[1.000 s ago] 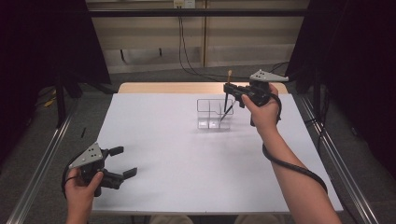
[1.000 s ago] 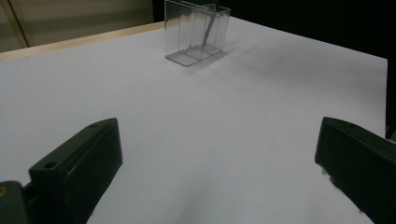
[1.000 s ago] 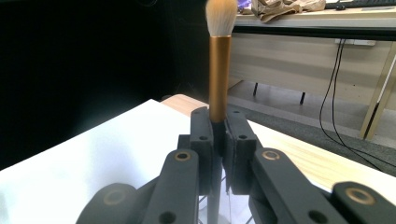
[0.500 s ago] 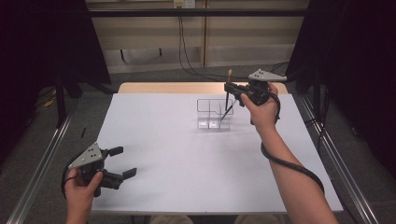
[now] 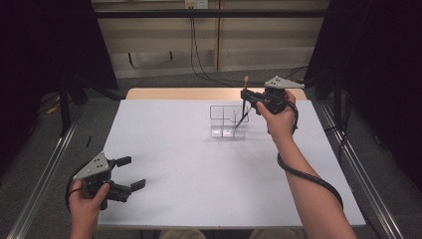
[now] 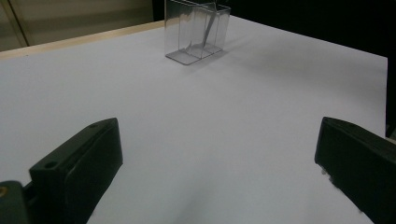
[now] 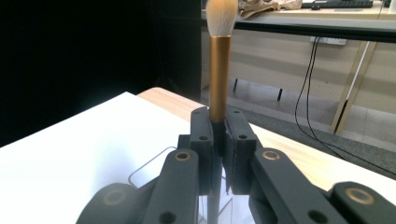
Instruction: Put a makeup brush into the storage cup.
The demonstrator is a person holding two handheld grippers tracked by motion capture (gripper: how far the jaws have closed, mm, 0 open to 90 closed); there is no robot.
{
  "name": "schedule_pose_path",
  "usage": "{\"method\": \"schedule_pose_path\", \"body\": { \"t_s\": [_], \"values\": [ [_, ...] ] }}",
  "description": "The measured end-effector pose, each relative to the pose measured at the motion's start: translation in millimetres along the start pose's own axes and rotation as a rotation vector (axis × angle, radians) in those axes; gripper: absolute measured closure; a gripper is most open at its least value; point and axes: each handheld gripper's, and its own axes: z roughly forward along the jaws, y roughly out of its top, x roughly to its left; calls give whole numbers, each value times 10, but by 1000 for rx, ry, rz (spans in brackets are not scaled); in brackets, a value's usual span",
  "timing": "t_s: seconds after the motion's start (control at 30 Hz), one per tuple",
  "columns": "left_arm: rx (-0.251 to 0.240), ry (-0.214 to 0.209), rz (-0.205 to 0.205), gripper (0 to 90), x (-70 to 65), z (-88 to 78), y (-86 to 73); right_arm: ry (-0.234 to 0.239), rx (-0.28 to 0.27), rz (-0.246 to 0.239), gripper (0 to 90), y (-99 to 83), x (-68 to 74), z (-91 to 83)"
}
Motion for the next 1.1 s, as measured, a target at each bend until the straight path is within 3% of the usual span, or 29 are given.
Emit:
{"method": "schedule_pose_path", "body": {
  "t_s": [1.1],
  "values": [
    [2, 5, 4, 9, -35, -29, -3, -22, -1, 4, 838, -164, -64, 36]
  ]
}}
